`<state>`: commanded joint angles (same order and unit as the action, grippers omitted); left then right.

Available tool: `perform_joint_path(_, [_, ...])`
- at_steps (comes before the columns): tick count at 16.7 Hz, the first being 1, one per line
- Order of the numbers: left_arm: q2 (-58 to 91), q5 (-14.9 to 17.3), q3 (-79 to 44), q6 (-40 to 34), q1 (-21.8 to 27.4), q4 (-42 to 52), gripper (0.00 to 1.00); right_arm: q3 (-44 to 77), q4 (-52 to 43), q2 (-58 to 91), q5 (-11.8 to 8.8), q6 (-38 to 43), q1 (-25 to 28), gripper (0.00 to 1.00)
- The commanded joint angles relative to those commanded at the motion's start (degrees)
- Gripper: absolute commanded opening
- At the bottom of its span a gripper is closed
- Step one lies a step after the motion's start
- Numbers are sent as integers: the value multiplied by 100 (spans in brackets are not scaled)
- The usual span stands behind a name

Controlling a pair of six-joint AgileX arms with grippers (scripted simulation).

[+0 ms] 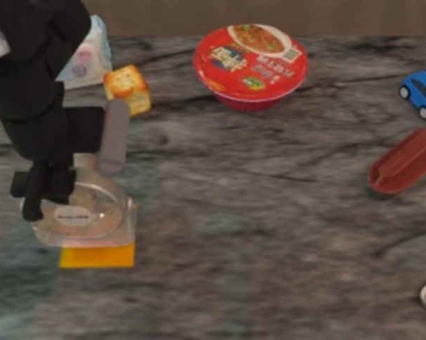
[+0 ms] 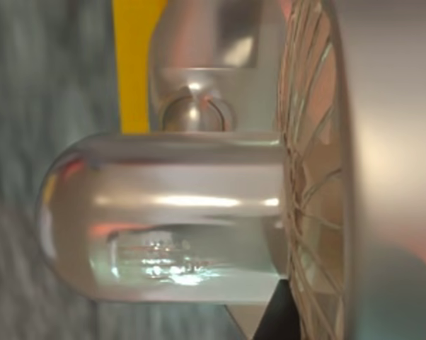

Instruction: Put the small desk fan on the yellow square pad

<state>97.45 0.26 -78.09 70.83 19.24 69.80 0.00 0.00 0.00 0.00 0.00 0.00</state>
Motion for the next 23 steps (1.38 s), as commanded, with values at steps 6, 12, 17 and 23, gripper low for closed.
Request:
perform_joint_path(6, [4, 0, 29, -1, -3, -29, 15, 0, 0, 0, 0, 0, 0, 100])
perform_joint_path(12, [4, 0, 29, -1, -3, -29, 60, 0, 0, 0, 0, 0, 0, 100])
perform_joint_path(17, [4, 0, 29, -1, -3, -29, 98, 0, 0, 0, 0, 0, 0, 100])
perform_joint_path(23, [4, 0, 29, -1, -3, -29, 100, 0, 0, 0, 0, 0, 0, 100])
